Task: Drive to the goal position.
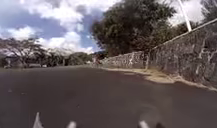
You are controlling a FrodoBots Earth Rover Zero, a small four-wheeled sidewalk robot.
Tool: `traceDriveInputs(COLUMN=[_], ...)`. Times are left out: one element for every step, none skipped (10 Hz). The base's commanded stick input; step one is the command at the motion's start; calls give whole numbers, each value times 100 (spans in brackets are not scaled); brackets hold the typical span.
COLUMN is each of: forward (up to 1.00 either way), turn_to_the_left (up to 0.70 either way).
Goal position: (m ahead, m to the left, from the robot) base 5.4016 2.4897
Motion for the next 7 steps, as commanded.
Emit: traceDriveInputs(forward=[50, 50, 50, 50, 50, 50, 50], turn_to_the_left=[0, 0, 0, 0, 0, 0, 0])
